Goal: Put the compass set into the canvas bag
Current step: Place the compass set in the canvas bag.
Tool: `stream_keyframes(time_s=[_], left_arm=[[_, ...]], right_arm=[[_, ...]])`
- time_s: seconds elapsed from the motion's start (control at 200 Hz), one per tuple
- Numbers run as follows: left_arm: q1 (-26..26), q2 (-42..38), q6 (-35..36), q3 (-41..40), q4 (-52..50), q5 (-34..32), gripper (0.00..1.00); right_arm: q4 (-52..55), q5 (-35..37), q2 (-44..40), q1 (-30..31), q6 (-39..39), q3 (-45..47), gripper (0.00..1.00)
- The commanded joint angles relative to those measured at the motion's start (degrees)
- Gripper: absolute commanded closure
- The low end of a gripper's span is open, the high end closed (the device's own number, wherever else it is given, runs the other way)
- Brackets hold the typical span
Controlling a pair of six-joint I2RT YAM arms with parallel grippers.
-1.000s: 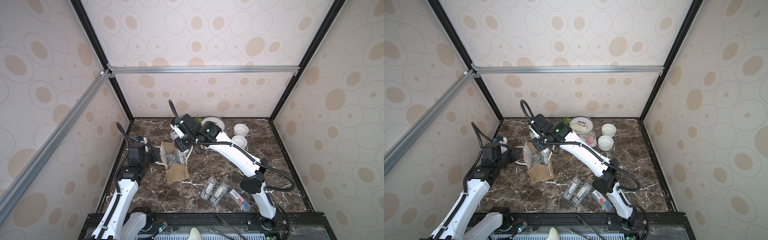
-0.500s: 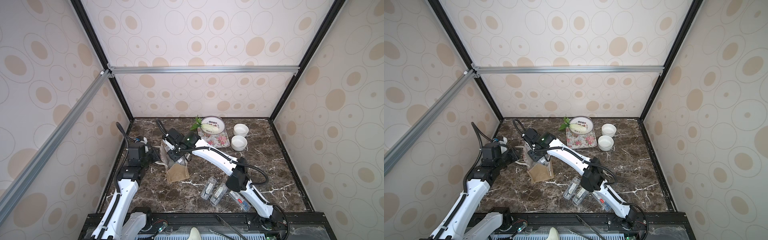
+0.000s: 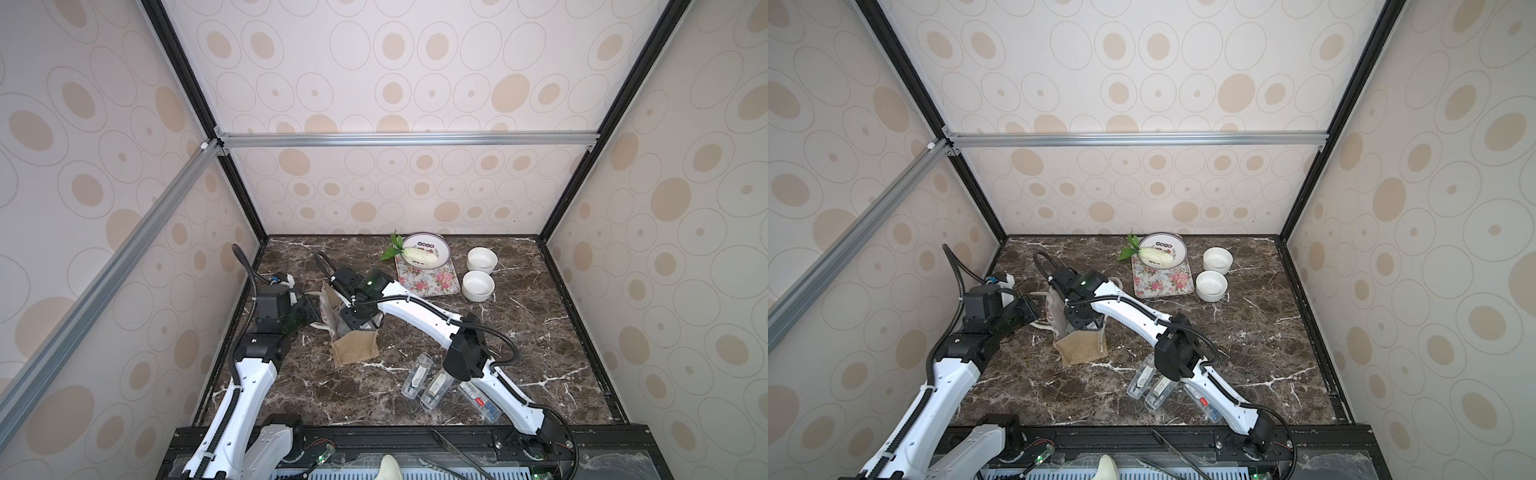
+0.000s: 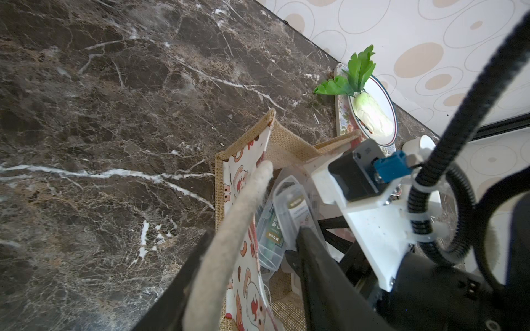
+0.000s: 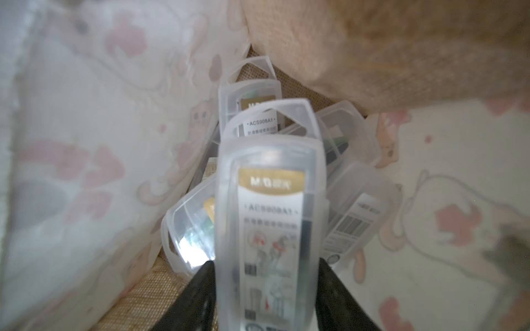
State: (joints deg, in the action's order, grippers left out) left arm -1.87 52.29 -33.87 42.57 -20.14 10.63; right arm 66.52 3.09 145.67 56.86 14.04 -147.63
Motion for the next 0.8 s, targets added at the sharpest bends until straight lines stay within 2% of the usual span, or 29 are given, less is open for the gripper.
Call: stream_keyframes(time_s=[0.0, 0.14, 0.38, 0.52, 0.72, 0.795], left_arm=[[0.29, -0.04, -0.73, 0.02, 0.55, 0.42, 0.56], [0.27, 0.20, -0.69, -0.03, 0.71, 0.84, 0.55], [0.26, 0.37, -0.06, 0.51, 0.19, 0.54, 0.55], [0.17, 0.09, -0.41, 0.32, 0.59, 0.88, 0.55], [0.24, -0.42, -0.24, 0.10, 0.70, 0.69, 0.55], [0.22, -0.50, -0.32, -0.05, 0.89, 0.72, 0.55]], right_arm=[[1.86, 1.28, -0.10, 0.00, 0.84, -1.69, 0.39], [-0.21, -0.83, -4.06, 0.00, 0.56, -0.68, 0.33], [-1.20, 0.32, -14.02, -0.08, 0.71, 1.47, 0.31], [-0.28, -0.28, -19.75, -2.05, 3.67, 4.58, 0.30], [1.73, 2.23, -30.23, -7.30, 8.24, 15.43, 0.30], [2.34, 3.03, -35.14, -9.90, 10.14, 23.27, 0.30]])
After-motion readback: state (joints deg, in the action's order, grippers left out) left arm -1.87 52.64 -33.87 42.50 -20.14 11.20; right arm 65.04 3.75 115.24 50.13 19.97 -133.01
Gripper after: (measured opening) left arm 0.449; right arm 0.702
